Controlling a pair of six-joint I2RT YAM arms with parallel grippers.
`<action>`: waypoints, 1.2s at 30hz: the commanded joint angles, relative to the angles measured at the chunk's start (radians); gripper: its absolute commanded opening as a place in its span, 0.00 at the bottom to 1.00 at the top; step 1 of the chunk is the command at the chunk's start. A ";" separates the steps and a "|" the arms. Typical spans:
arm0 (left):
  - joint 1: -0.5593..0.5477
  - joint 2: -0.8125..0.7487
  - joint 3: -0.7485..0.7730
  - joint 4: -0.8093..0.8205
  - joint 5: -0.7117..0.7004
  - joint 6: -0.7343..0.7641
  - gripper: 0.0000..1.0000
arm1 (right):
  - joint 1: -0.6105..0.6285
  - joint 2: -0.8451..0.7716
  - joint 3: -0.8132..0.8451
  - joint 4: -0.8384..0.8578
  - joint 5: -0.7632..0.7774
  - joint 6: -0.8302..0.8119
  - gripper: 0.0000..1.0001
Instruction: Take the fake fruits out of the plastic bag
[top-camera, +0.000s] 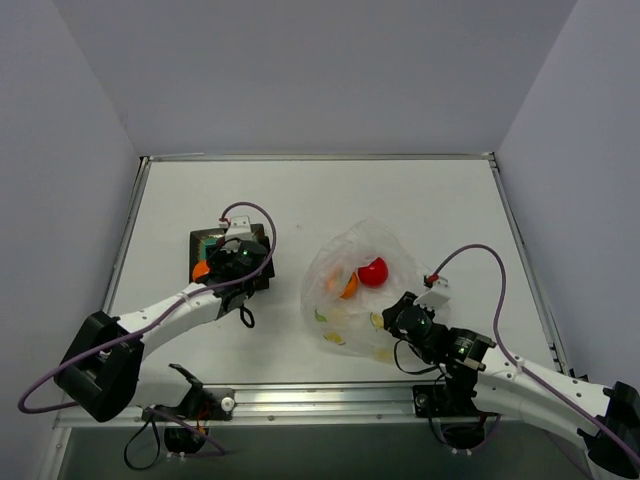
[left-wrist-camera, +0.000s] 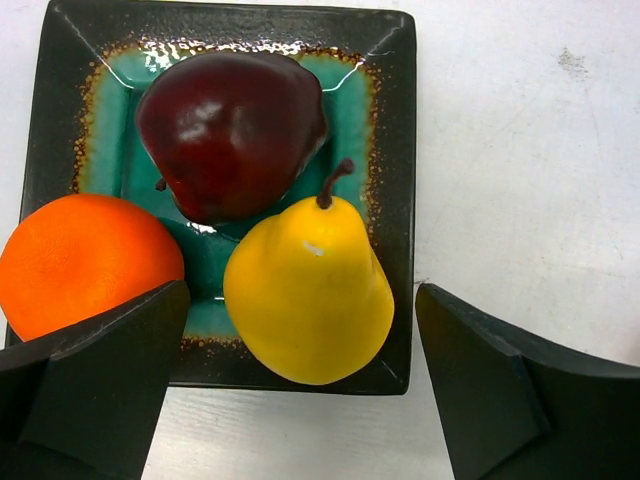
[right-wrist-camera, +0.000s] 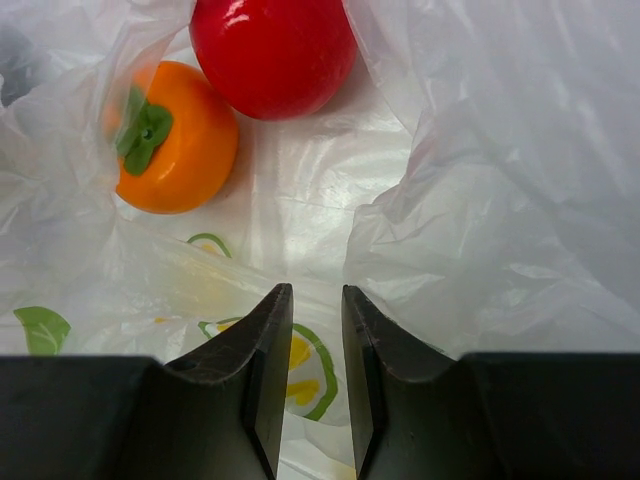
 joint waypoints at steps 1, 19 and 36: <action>0.004 -0.084 -0.001 0.001 0.018 -0.002 0.95 | -0.010 0.003 0.052 -0.012 0.053 -0.022 0.23; -0.559 -0.014 0.216 0.196 0.383 -0.036 0.64 | -0.088 -0.001 0.049 -0.012 0.066 -0.042 0.17; -0.567 0.523 0.585 0.143 0.052 -0.079 0.77 | -0.120 -0.020 0.010 -0.012 -0.006 -0.026 0.16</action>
